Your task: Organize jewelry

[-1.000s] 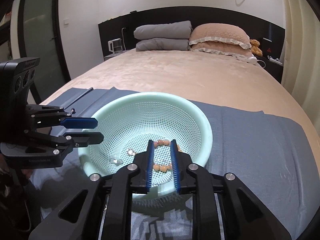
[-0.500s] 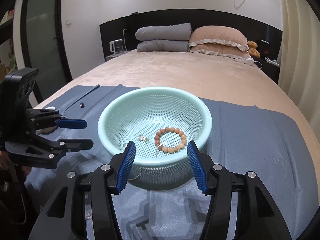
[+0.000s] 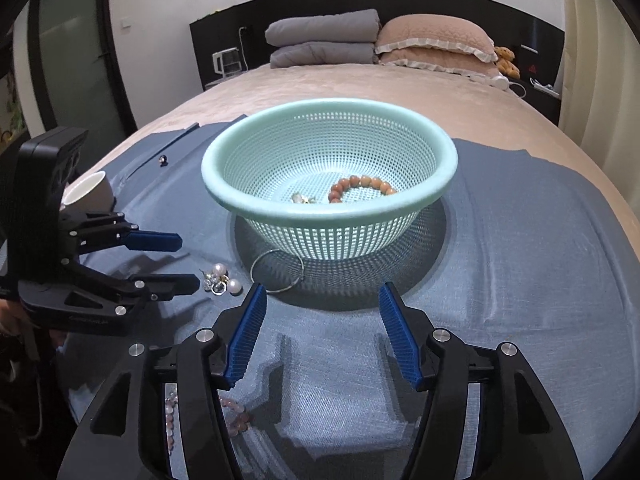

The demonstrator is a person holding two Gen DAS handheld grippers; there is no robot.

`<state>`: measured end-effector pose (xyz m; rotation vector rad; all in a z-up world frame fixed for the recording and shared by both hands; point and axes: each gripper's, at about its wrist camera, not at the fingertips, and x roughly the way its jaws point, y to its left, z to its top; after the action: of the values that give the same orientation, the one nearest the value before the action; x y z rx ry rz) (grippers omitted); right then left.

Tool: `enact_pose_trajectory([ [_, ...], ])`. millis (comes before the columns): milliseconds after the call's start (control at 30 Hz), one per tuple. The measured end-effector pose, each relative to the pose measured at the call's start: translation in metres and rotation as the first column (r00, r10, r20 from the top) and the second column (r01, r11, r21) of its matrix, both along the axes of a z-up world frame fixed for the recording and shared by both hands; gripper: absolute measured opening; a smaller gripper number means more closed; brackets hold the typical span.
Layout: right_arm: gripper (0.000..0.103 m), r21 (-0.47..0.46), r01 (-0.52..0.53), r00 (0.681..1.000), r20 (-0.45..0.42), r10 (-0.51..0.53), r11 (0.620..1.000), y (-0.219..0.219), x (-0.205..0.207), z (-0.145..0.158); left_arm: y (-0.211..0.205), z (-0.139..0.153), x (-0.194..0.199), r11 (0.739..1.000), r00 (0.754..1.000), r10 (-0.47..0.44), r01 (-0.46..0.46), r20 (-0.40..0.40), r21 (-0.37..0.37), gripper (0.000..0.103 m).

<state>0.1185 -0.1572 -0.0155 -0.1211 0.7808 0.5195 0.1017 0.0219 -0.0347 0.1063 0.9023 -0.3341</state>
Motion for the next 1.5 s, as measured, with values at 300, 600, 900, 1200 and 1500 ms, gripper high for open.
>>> enact_pose_trajectory([
  [300, 0.044, 0.028, 0.099, 0.995, -0.03, -0.098, 0.995, 0.011, 0.016, -0.02, -0.002, -0.007, 0.013, 1.0, 1.0, -0.012, 0.012, 0.009, -0.008, 0.061],
  [600, 0.042, 0.039, 0.102, 0.994, -0.053, -0.1, 0.994, 0.026, 0.023, -0.03, -0.006, -0.016, 0.014, 1.0, 1.0, -0.019, 0.019, 0.021, 0.018, 0.061],
  [900, 0.014, -0.07, 0.109, 0.992, -0.05, -0.112, 0.992, 0.043, 0.014, -0.04, -0.014, -0.018, 0.011, 0.999, 1.0, -0.025, 0.024, 0.013, 0.043, 0.053],
  [1200, 0.004, -0.086, 0.071, 0.996, -0.051, -0.075, 0.994, 0.033, 0.002, -0.035, -0.003, -0.016, 0.002, 1.0, 1.0, -0.019, 0.019, -0.024, -0.018, 0.02],
  [1500, 0.004, -0.071, 0.103, 0.992, -0.064, -0.108, 0.992, -0.002, -0.009, -0.026, -0.005, -0.012, -0.005, 0.997, 0.998, -0.036, 0.032, -0.058, -0.074, 0.012],
])
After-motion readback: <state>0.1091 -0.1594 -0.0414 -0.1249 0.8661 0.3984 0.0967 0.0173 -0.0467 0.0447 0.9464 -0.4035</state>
